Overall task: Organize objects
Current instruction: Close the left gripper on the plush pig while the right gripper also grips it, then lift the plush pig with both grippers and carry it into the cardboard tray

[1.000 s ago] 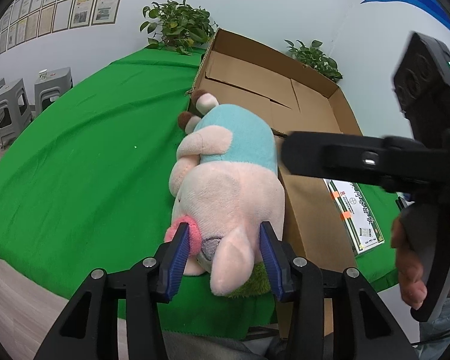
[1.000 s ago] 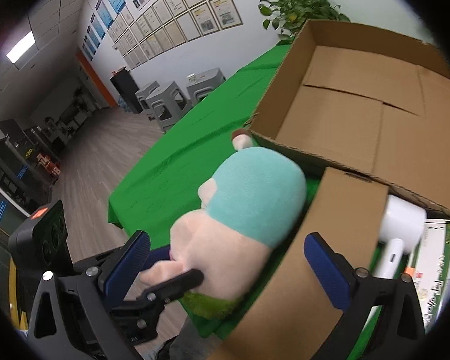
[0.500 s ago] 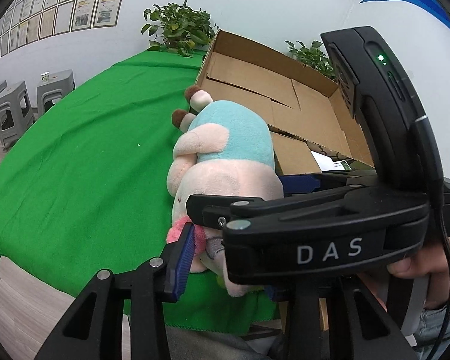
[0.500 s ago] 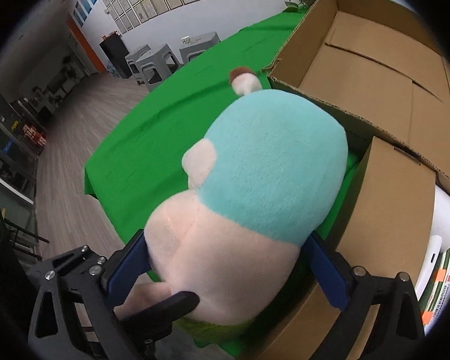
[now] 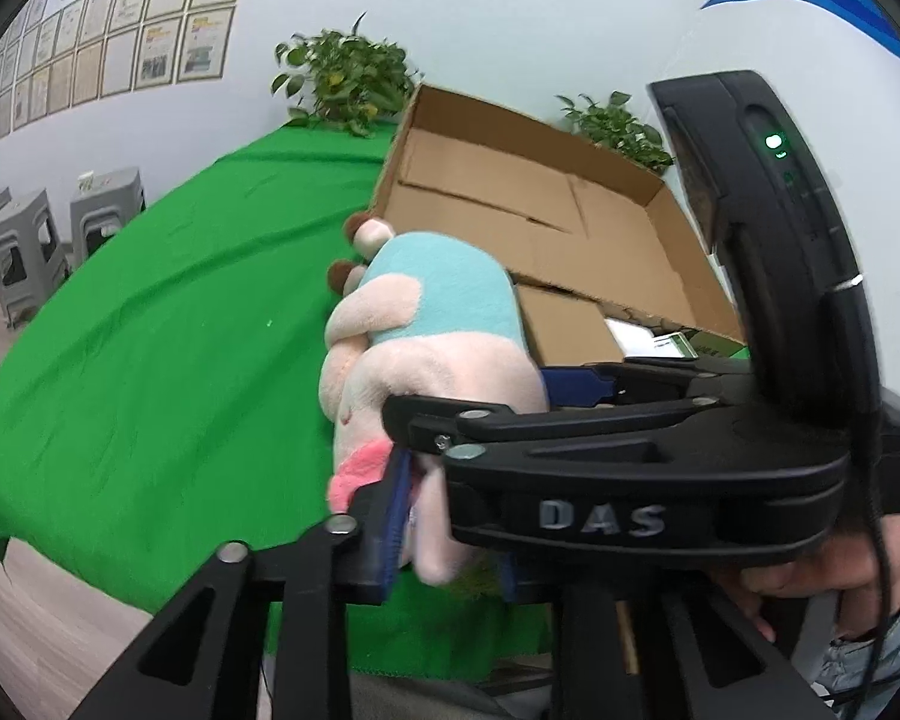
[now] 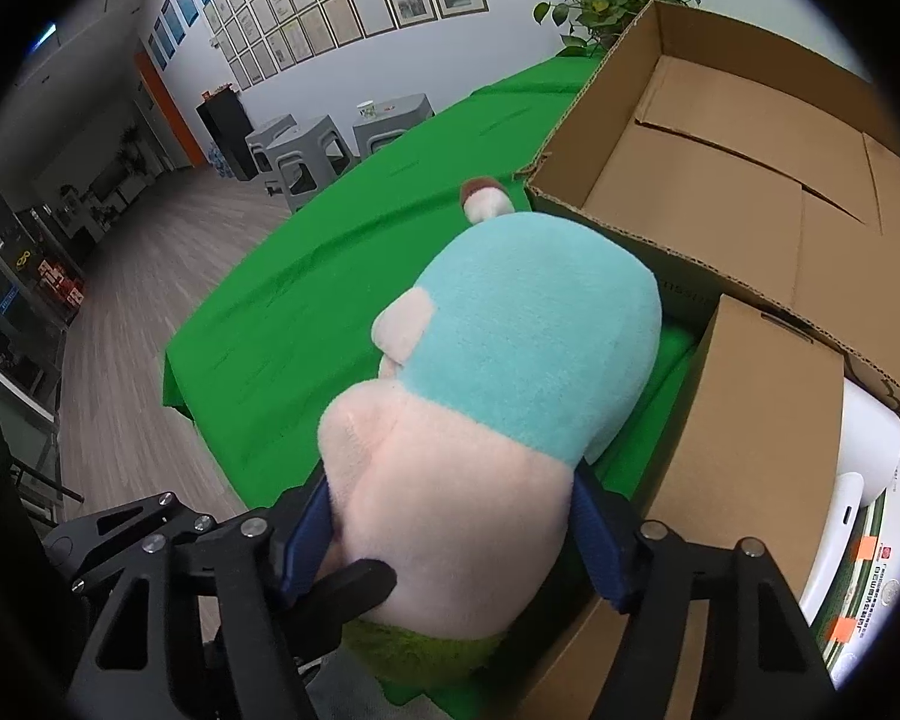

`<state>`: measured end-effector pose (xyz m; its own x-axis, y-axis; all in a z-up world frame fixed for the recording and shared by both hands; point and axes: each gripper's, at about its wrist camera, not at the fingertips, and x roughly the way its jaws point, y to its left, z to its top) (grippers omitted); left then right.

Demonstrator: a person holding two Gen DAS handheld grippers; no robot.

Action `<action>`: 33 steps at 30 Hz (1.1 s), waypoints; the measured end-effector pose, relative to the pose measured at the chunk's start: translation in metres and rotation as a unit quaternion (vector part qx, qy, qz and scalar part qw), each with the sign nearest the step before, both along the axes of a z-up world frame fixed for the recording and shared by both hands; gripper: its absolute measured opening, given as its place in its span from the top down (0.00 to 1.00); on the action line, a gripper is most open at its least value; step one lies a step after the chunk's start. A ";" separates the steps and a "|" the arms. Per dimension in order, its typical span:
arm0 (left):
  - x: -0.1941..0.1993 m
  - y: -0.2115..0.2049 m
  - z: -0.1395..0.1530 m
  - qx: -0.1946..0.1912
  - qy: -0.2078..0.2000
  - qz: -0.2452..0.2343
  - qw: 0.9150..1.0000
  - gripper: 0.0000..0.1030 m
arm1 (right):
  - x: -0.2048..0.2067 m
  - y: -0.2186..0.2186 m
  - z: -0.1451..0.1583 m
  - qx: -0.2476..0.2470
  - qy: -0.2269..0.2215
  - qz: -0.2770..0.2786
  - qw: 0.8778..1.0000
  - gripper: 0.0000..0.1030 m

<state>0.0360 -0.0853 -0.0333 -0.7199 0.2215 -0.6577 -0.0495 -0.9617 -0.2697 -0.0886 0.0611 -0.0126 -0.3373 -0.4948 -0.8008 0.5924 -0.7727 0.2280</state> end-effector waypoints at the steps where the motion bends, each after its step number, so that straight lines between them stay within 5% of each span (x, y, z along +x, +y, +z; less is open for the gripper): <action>1: 0.001 0.002 0.003 -0.002 0.006 -0.003 1.000 0.91 | 0.000 0.000 0.002 0.000 0.007 -0.002 1.000 0.37; 9: -0.008 0.011 0.018 -0.007 0.024 -0.013 1.000 0.91 | -0.008 0.005 0.018 -0.018 0.031 -0.016 0.999 0.39; 12: -0.011 0.012 0.018 -0.009 0.026 -0.007 1.000 0.81 | -0.010 0.009 0.017 -0.027 0.023 -0.022 0.999 0.39; 14: -0.010 0.011 0.018 -0.035 0.031 0.019 0.999 0.50 | -0.008 0.009 0.016 -0.031 0.024 -0.022 0.999 0.39; 16: -0.010 0.008 0.016 -0.053 0.030 0.046 0.997 0.28 | -0.008 0.009 0.018 -0.037 0.023 -0.022 0.999 0.39; 20: -0.012 -0.001 0.008 -0.032 0.031 0.049 0.998 0.18 | -0.010 0.011 0.020 -0.046 0.019 -0.022 0.999 0.39; 24: -0.017 0.001 0.008 -0.019 0.036 0.031 0.999 0.18 | -0.006 0.012 0.024 -0.052 0.015 -0.019 0.998 0.39; 28: -0.023 0.011 0.013 -0.018 0.047 0.001 0.999 0.34 | -0.005 0.013 0.031 -0.051 0.019 -0.018 0.998 0.39; 33: -0.028 0.019 0.020 -0.021 0.061 -0.012 0.998 0.38 | -0.004 0.014 0.039 -0.048 0.031 -0.021 0.998 0.39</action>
